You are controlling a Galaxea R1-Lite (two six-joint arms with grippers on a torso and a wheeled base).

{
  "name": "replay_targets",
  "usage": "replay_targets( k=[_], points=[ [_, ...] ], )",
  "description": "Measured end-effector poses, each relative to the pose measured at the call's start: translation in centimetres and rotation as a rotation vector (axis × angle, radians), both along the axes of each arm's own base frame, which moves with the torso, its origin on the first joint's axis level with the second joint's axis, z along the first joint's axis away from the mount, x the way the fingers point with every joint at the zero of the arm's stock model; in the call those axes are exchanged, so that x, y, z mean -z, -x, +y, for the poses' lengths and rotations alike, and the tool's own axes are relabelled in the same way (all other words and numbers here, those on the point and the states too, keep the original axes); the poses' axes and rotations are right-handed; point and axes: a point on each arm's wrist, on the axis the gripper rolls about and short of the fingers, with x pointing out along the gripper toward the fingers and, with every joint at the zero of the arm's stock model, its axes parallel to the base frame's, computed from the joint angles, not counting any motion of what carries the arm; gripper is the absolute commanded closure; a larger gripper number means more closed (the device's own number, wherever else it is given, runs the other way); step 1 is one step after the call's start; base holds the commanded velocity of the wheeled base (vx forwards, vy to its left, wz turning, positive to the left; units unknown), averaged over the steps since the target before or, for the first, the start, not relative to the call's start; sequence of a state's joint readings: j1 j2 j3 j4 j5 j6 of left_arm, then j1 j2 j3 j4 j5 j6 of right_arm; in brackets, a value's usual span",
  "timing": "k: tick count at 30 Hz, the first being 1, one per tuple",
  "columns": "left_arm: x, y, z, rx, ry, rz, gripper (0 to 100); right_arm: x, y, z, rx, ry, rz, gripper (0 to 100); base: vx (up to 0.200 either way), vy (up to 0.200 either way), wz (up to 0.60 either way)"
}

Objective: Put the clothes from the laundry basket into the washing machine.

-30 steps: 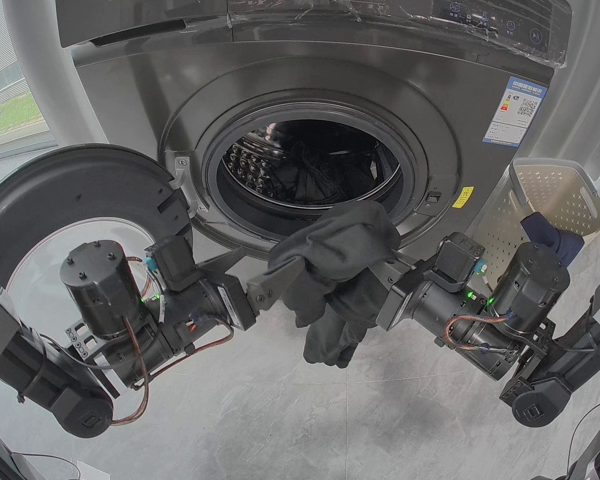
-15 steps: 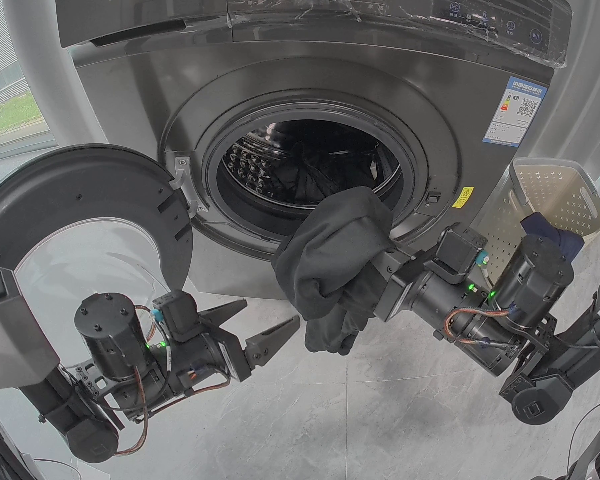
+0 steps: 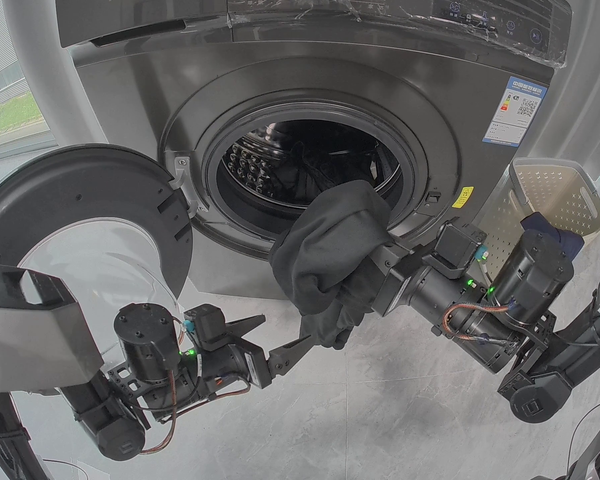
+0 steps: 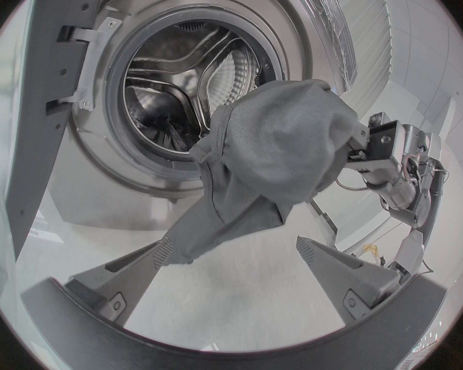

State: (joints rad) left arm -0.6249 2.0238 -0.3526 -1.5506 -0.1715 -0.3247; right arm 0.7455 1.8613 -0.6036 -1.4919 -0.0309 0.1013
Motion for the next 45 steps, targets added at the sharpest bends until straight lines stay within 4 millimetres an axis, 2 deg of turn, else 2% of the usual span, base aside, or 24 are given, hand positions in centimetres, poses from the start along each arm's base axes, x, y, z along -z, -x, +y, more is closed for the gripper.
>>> replay_targets(
  k=[8, 16, 17, 25, 35, 40, 45],
  points=[
    [0.3, -3.1, -2.0, -0.009, 0.032, -0.059, 0, 0.0, 0.2, 0.2, -0.01, 0.0, 0.002, 100, 0.0, 0.0, 0.0],
    [0.5, -4.9, -3.3, -0.008, 0.047, -0.101, 0, 0.0, 0.3, 0.2, -0.013, -0.003, 0.001, 100, 0.0, 0.0, 0.0],
    [0.6, -5.1, -3.4, -0.008, 0.048, -0.105, 100, 0.0, 0.3, 0.2, -0.013, -0.003, 0.001, 100, 0.0, 0.0, 0.0],
    [0.6, -5.7, -4.0, -0.004, 0.058, -0.121, 100, 0.0, 0.4, 0.2, -0.014, -0.004, 0.001, 100, 0.0, 0.0, 0.0],
    [-0.5, -6.0, -4.6, -0.005, 0.086, -0.165, 100, 0.3, 0.4, 0.2, -0.014, -0.004, 0.013, 100, 0.0, 0.0, 0.0],
    [-1.1, -5.1, -3.9, -0.008, 0.081, -0.161, 100, 0.4, 0.3, 0.1, -0.012, -0.002, 0.016, 100, 0.0, 0.0, 0.0],
    [-2.5, -3.2, -2.5, -0.009, 0.08, -0.16, 100, 0.6, 0.1, -0.1, 0.005, 0.001, 0.03, 100, 0.0, 0.0, 0.0]
  ],
)
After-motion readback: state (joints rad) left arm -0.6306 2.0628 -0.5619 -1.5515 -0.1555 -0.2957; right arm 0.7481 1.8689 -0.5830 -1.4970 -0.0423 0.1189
